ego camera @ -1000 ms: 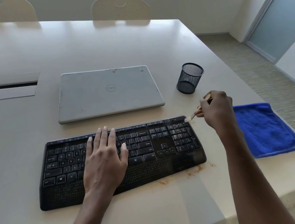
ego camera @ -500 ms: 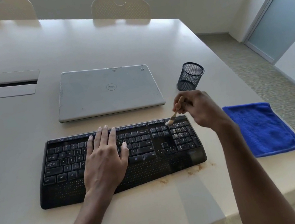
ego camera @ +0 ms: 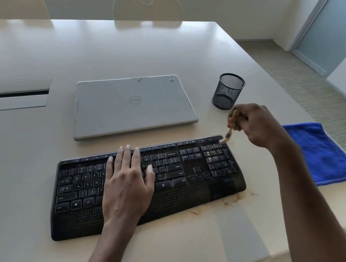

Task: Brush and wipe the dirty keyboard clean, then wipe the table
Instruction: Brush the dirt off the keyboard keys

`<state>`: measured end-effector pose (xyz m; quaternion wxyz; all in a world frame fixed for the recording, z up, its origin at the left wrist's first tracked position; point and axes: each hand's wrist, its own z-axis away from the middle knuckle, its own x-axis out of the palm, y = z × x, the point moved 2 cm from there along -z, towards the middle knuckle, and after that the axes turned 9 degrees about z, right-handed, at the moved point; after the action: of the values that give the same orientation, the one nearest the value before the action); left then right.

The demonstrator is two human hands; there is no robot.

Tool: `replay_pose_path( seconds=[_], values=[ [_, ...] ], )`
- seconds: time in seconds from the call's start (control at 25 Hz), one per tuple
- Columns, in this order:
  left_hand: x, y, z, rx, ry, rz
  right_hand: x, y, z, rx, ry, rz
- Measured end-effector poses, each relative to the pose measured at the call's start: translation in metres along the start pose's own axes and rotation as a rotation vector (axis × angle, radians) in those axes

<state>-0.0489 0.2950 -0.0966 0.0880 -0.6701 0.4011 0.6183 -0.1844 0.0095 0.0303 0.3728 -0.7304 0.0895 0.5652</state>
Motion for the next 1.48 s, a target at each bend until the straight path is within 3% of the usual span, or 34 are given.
replay_pose_path(
  seconds=[0.08, 0.2, 0.4, 0.56, 0.76, 0.92, 1.08, 1.24, 1.48],
  values=[
    [0.0, 0.0, -0.001, -0.003, -0.003, 0.0, -0.004, -0.001, 0.006, 0.057, 0.13, 0.071],
    [0.0, 0.0, -0.001, -0.004, -0.005, 0.001, 0.011, -0.027, 0.018, -0.004, 0.262, -0.026],
    [0.0, 0.0, 0.0, -0.001, -0.002, 0.01, 0.03, -0.035, 0.028, 0.049, 0.14, -0.035],
    [0.0, 0.0, 0.0, -0.008, 0.007, 0.01, 0.024, -0.047, 0.03, 0.046, 0.242, -0.024],
    [0.0, 0.0, 0.0, -0.006, -0.002, 0.007, 0.032, -0.046, 0.031, 0.089, 0.144, 0.019],
    [0.0, 0.0, 0.0, -0.01, 0.004, 0.009, 0.027, -0.052, 0.031, 0.071, 0.209, -0.023],
    [0.0, 0.0, 0.0, -0.007, 0.008, 0.02, 0.028, -0.045, 0.032, 0.088, 0.13, 0.014],
    [0.0, 0.0, 0.0, -0.008, 0.008, 0.019, 0.02, -0.045, 0.03, 0.099, 0.234, 0.021],
    [0.0, 0.0, 0.0, -0.01, 0.005, 0.014, 0.021, -0.037, 0.031, 0.141, 0.168, 0.026]
  ],
)
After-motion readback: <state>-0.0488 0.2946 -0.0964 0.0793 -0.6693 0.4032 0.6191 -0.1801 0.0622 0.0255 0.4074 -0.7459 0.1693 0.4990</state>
